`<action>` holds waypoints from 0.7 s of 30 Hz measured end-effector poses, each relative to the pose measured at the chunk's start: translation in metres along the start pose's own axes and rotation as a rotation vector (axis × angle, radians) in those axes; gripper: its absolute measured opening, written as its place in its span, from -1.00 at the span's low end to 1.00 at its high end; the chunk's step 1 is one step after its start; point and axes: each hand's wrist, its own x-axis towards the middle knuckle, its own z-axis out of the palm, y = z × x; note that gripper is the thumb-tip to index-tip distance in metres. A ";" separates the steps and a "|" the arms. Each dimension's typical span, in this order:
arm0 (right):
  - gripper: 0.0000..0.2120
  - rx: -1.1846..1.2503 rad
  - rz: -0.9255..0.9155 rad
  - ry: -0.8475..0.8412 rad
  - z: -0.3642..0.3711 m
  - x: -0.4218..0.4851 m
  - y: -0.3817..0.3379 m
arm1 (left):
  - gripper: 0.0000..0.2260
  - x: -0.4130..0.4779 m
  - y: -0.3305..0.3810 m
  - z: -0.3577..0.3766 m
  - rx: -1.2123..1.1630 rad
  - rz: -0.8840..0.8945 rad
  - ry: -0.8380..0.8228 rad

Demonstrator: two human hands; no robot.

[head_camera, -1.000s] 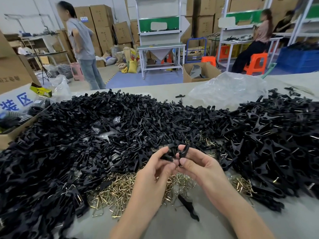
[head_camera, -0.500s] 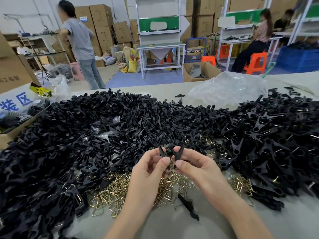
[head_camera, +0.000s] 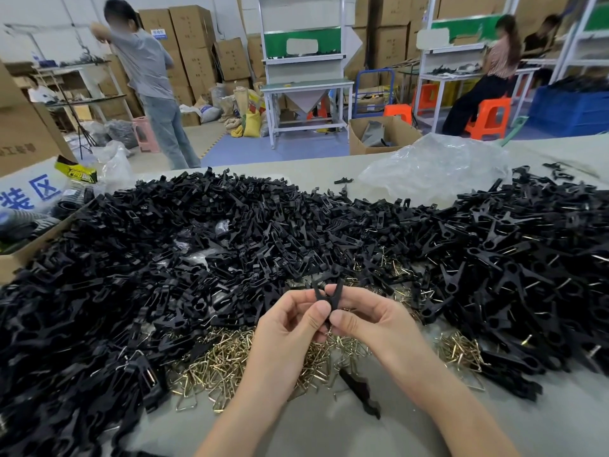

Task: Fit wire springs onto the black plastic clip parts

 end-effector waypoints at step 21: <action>-0.67 -0.047 -0.050 0.113 -0.006 0.002 0.004 | -0.82 -0.006 -0.003 -0.009 0.580 0.202 0.124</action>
